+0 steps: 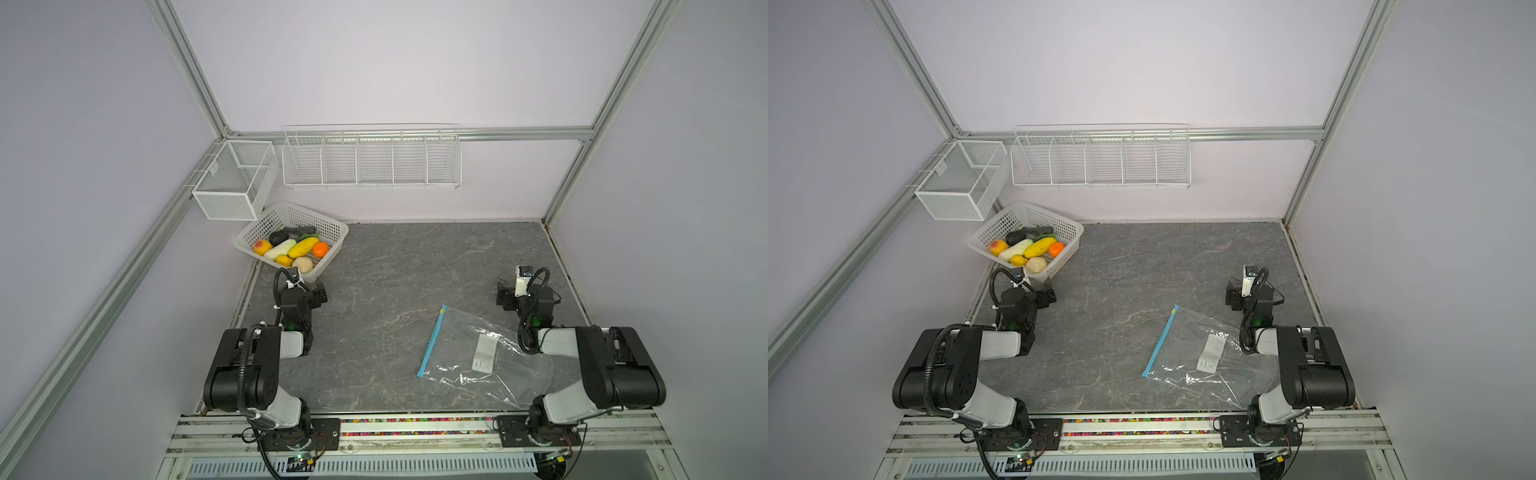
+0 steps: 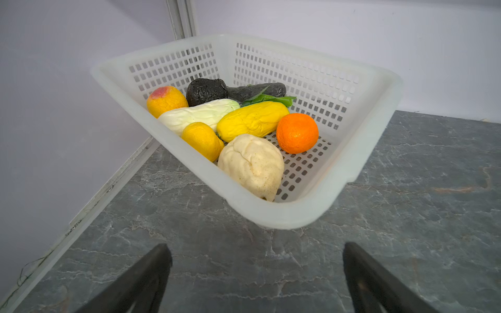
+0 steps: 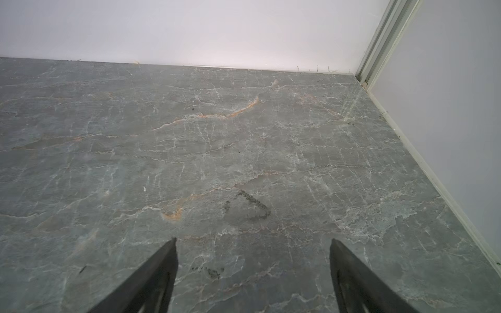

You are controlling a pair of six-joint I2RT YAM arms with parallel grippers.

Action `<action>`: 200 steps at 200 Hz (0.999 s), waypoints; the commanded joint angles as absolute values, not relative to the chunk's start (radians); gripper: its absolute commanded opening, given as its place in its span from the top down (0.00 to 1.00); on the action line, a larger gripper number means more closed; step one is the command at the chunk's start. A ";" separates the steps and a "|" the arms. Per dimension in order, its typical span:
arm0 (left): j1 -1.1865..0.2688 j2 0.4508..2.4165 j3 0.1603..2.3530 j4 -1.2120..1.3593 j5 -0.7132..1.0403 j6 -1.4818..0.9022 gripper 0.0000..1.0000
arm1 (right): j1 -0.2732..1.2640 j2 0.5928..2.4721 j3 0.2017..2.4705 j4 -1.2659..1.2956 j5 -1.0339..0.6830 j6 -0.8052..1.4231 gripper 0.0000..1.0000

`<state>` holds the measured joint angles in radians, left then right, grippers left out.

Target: Place the food in the zip-top bag and seal the zipper

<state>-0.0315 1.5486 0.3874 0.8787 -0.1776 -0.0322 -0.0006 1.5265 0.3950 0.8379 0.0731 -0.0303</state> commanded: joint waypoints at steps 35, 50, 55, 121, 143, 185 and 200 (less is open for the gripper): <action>-0.023 1.549 0.394 0.899 -0.150 -0.026 0.01 | -0.010 1.536 0.398 0.849 0.052 -0.033 0.12; -0.023 1.549 0.395 0.899 -0.150 -0.027 0.01 | -0.010 1.529 0.392 0.855 0.051 -0.034 0.11; -0.023 1.549 0.395 0.899 -0.150 -0.027 0.01 | -0.010 1.529 0.393 0.853 0.050 -0.033 0.11; -0.021 1.548 0.392 0.900 -0.153 -0.036 0.01 | -0.011 1.531 0.393 0.853 0.051 -0.032 0.11; -0.021 1.548 0.393 0.900 -0.154 -0.032 0.01 | -0.011 1.530 0.394 0.853 0.050 -0.032 0.11; -0.021 1.548 0.393 0.900 -0.155 -0.031 0.01 | -0.011 1.533 0.396 0.853 0.050 -0.033 0.11; -0.021 1.549 0.393 0.900 -0.154 -0.031 0.01 | -0.012 1.534 0.397 0.853 0.048 -0.031 0.11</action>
<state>-0.0261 1.5486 0.3874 0.8787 -0.1585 -0.0326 -0.0051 1.5265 0.3950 0.8383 0.0589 -0.0303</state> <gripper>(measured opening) 0.988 0.885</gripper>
